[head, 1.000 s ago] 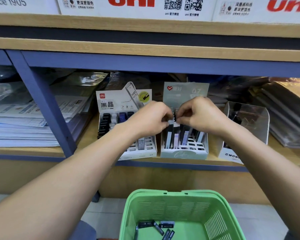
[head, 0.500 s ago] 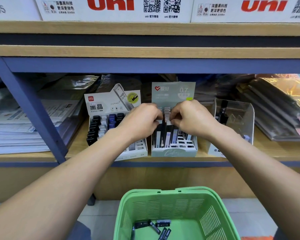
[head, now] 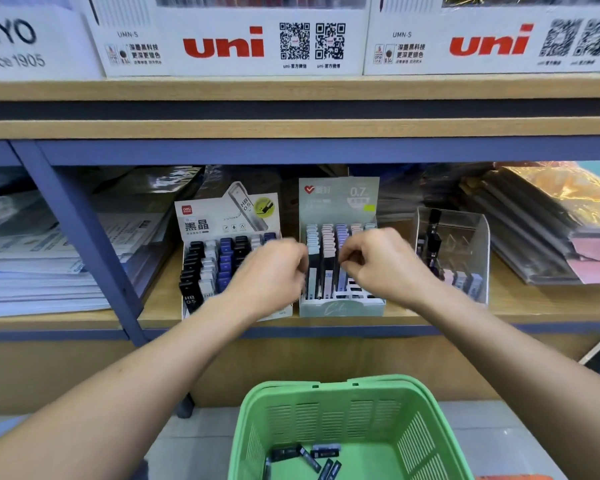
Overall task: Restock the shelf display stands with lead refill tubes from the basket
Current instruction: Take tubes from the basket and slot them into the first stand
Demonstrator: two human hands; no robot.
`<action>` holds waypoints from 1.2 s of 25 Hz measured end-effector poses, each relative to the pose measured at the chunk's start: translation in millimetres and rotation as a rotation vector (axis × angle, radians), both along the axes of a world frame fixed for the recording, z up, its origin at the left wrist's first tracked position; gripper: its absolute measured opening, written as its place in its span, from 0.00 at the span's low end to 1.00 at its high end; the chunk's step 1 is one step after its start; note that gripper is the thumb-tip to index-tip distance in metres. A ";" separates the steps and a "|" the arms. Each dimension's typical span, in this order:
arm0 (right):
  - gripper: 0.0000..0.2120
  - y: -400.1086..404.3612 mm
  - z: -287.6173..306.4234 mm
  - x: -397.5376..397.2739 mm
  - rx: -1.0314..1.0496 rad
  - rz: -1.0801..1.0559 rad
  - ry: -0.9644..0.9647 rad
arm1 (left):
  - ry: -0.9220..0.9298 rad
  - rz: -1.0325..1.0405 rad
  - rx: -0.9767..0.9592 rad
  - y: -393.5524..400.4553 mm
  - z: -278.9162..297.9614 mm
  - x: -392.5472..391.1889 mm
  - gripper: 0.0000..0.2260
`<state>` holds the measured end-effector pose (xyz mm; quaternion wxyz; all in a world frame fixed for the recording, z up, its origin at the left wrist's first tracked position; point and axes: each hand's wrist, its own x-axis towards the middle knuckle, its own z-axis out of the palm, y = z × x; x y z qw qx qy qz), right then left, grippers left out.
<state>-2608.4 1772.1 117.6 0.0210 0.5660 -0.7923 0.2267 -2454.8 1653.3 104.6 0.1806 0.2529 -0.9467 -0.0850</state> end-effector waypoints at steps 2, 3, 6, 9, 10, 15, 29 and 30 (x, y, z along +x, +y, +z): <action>0.09 15.8 -24.8 10.6 0.059 0.007 -0.014 | -0.131 -0.026 0.057 22.4 -21.2 3.2 0.08; 0.09 23.5 -41.5 15.6 0.117 0.010 -0.026 | -0.216 -0.051 0.090 33.2 -35.1 3.9 0.07; 0.10 39.4 -108.7 26.9 0.409 0.031 -0.057 | -0.488 -0.110 0.096 57.9 -84.4 4.9 0.05; 0.11 46.5 -178.4 24.6 0.570 0.002 -0.135 | -0.613 -0.063 0.167 66.8 -144.1 4.4 0.08; 0.11 48.4 -198.2 24.4 0.606 -0.001 -0.168 | -0.634 -0.039 0.225 68.3 -164.6 5.5 0.08; 0.16 75.0 -286.0 32.1 0.842 0.041 -0.225 | -0.756 -0.031 0.476 87.7 -257.4 19.2 0.09; 0.41 125.6 -403.2 60.8 1.103 0.475 0.204 | -1.041 -0.226 0.321 158.7 -401.0 38.5 0.38; 0.38 124.0 -403.1 62.4 1.082 0.487 0.191 | -1.034 -0.208 0.309 158.8 -403.3 38.1 0.36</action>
